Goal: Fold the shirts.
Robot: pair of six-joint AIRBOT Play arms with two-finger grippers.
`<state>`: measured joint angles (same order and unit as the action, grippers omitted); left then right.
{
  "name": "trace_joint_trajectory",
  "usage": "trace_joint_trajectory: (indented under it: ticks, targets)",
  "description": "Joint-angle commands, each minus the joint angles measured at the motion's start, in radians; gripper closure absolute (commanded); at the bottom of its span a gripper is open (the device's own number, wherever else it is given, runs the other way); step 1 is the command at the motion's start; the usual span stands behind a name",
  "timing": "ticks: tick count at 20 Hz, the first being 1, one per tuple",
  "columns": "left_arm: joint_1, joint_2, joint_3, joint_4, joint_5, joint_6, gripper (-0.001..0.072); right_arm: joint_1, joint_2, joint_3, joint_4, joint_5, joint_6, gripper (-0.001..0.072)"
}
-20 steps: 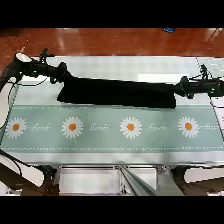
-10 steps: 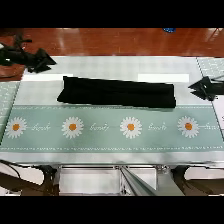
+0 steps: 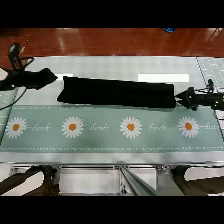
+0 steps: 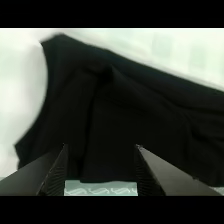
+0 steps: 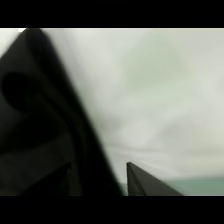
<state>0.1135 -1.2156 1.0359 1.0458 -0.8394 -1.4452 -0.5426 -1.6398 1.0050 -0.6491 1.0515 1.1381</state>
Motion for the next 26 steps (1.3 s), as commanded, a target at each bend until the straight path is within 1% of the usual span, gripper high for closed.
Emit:
trace_joint_trajectory:
  ticks: [1, 2, 3, 4, 5, 6, 7, 9, 11, 13, 15, 16, 19, 20, 23, 26]
  targets:
    - [-0.095, 0.032, -0.096, 0.009, 0.042, -0.007, 0.0200, 0.109, -0.079, 0.055, 0.032, -0.021, -0.005, 0.0300]
    - [-0.123, 0.028, -0.096, 0.009, 0.055, -0.007, 0.0201, 0.147, -0.099, 0.086, 0.035, -0.015, 0.002, 0.0307]
    - [-0.146, 0.025, -0.095, 0.009, 0.065, -0.007, 0.0201, 0.185, -0.109, 0.115, 0.035, -0.009, 0.002, 0.0328]
    - [-0.165, 0.023, -0.095, 0.009, 0.070, -0.007, 0.0203, 0.211, -0.108, 0.140, 0.034, 0.010, 0.003, 0.0515]
    - [-0.182, 0.023, -0.093, 0.009, 0.069, -0.007, 0.0249, 0.226, -0.100, 0.166, 0.034, 0.043, 0.001, 0.0681]
    - [-0.195, 0.023, -0.088, 0.009, 0.063, -0.007, 0.0491, 0.229, -0.076, 0.184, 0.024, 0.077, 0.001, 0.0681]
    - [-0.206, 0.023, -0.081, 0.005, 0.062, -0.005, 0.0682, 0.225, -0.035, 0.186, 0.001, 0.102, 0.007, 0.0681]
    - [-0.238, 0.022, -0.062, -0.009, 0.064, -0.007, 0.0689, 0.206, 0.079, 0.172, -0.119, 0.148, 0.065, 0.0681]
    - [-0.298, 0.000, -0.028, -0.038, 0.077, -0.007, 0.0689, 0.186, 0.236, 0.127, -0.252, 0.188, 0.110, 0.0681]
    - [-0.378, -0.060, 0.041, -0.045, 0.080, -0.007, 0.0689, 0.163, 0.423, 0.045, -0.306, 0.200, 0.151, 0.0681]
    - [-0.473, -0.157, 0.138, -0.045, 0.079, -0.008, 0.0690, 0.158, 0.620, -0.045, -0.303, 0.216, 0.177, 0.0681]
    - [-0.526, -0.218, 0.197, -0.056, 0.070, -0.008, 0.0689, 0.160, 0.719, -0.088, -0.299, 0.225, 0.207, 0.0681]
    - [-0.666, -0.418, 0.373, -0.171, -0.022, -0.007, 0.0689, 0.160, 0.959, -0.182, -0.245, 0.243, 0.266, 0.0680]
    - [-0.715, -0.486, 0.431, -0.213, -0.065, -0.007, 0.0689, 0.160, 1.014, -0.192, -0.244, 0.267, 0.287, 0.0680]
    - [-0.870, -0.647, 0.563, -0.232, -0.129, -0.012, 0.0689, 0.160, 1.114, -0.193, -0.243, 0.285, 0.325, 0.0680]
    - [-1.000, -0.749, 0.633, -0.248, -0.187, -0.037, 0.0689, 0.160, 1.135, -0.193, -0.220, 0.300, 0.327, 0.0680]
